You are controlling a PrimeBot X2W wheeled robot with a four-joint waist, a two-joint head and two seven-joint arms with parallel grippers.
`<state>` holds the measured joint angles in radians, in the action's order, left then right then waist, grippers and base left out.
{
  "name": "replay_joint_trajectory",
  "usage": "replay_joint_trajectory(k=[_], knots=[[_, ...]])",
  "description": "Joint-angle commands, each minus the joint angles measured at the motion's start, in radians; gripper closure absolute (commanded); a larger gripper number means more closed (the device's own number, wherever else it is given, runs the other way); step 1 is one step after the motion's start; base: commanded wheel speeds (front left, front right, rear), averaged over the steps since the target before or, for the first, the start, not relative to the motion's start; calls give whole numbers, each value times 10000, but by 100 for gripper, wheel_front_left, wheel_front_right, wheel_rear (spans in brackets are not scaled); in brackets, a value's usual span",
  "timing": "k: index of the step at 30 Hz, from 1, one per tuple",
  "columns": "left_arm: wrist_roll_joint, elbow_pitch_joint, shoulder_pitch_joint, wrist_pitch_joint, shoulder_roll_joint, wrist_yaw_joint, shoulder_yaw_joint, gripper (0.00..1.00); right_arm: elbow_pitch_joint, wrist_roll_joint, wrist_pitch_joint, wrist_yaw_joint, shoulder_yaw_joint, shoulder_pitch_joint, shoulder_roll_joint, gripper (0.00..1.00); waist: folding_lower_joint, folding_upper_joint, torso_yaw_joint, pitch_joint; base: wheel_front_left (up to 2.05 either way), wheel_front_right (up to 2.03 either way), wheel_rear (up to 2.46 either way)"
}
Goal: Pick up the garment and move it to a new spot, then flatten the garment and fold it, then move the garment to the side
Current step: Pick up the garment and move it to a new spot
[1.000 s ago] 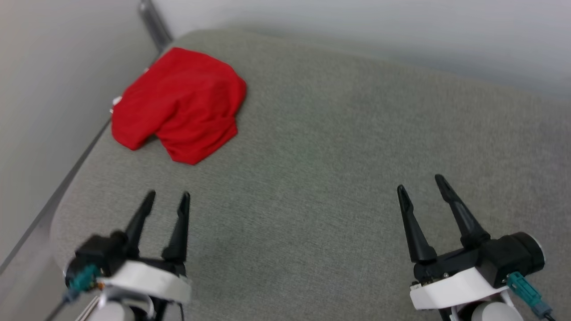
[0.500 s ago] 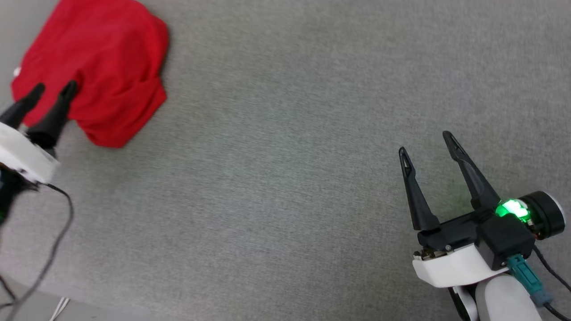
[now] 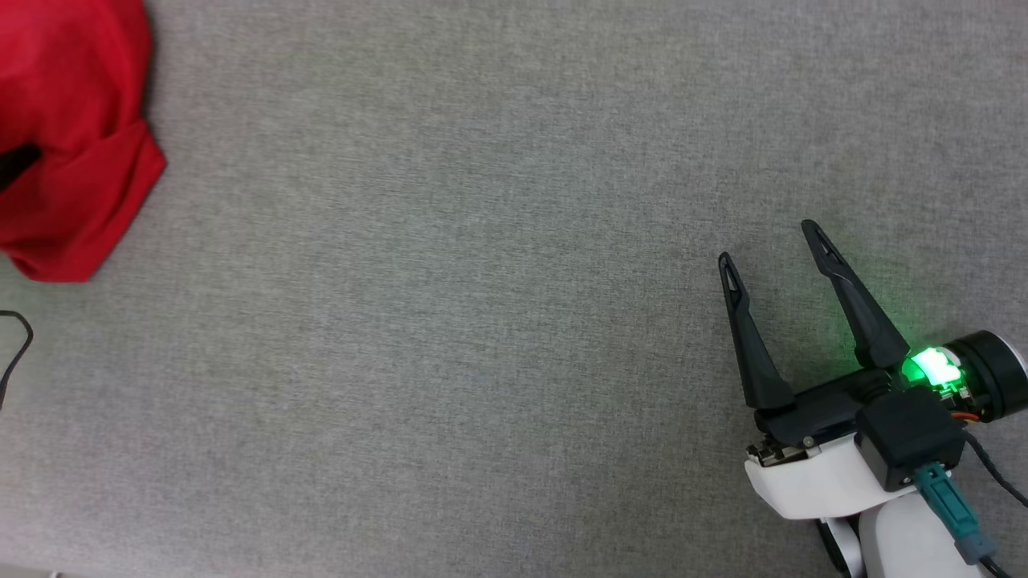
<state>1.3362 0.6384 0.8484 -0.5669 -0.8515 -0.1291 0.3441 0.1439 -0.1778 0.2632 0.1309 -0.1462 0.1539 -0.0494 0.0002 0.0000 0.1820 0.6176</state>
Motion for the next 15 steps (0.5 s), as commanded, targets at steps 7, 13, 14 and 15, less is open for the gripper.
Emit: replay_joint_trajectory(k=[7, 13, 14, 15], knots=[[-43, 1059, 558, -569, 618, -3, 547, 0, 180, -197, -39, -3, 1, -73, -17, 0, -2, 0, -105, 268, 0, 0, 0], [174, 1163, 571, -485, 1021, -13, 814, 100, 79, -267, -61, -3, -14, -85, -15, 0, -2, 0, -7, 45, 0, 0, 0], [180, 1142, 571, -352, 986, -13, 792, 100, 40, -252, -60, -3, -30, -76, -15, 0, -2, 0, 3, -44, 0, 0, 0], [201, 1112, 563, -221, 938, -13, 779, 100, -9, -243, -56, -3, -49, -67, -15, 0, -2, 0, 11, -155, 0, 0, 0]])
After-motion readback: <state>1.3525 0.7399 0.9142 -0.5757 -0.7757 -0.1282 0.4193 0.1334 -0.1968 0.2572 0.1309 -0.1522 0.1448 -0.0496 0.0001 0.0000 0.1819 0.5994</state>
